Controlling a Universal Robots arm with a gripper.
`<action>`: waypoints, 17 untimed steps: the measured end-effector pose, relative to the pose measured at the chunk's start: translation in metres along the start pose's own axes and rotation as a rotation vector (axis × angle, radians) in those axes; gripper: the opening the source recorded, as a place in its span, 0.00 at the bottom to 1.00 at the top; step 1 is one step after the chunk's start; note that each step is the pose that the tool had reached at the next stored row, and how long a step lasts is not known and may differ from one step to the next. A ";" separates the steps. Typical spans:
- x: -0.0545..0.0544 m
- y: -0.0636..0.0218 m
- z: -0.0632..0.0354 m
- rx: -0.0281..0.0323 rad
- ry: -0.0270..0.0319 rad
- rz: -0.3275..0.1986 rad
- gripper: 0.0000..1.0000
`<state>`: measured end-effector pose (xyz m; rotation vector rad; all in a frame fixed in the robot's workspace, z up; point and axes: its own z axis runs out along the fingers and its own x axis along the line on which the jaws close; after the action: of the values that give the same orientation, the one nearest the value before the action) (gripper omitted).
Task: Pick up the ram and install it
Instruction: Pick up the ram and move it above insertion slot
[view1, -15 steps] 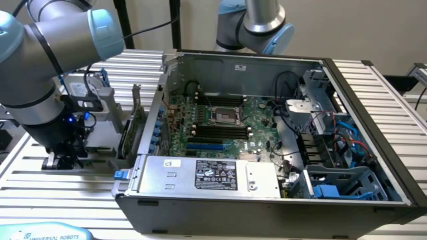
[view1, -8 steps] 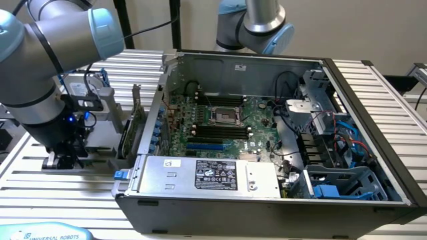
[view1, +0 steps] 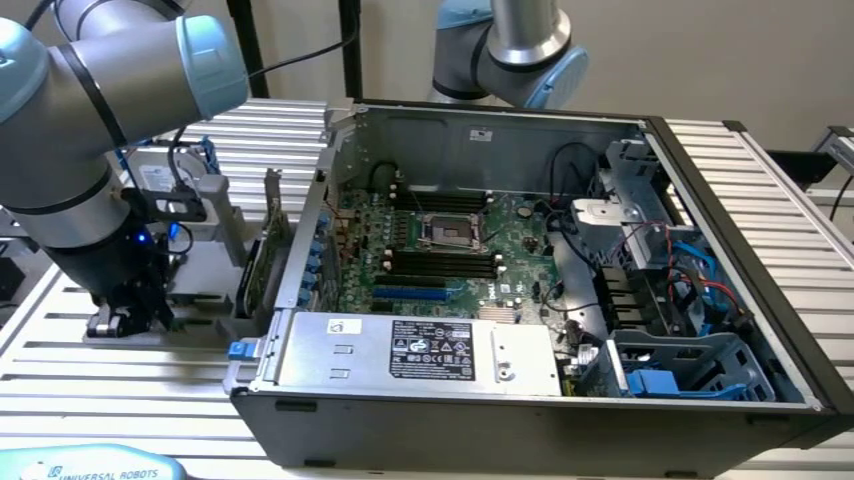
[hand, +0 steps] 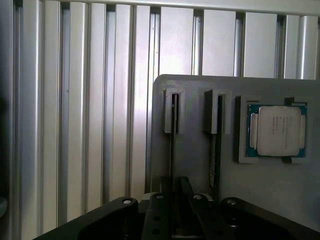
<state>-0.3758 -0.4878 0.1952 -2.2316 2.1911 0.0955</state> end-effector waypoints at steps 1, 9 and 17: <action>0.000 0.0000 0.0000 0.0000 0.0000 0.000 0.21; 0.000 0.0000 0.0000 0.0000 0.0000 0.000 0.13; 0.001 0.0000 -0.0001 -0.0001 0.0000 0.000 0.13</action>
<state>-0.3758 -0.4884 0.1953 -2.2316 2.1912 0.0955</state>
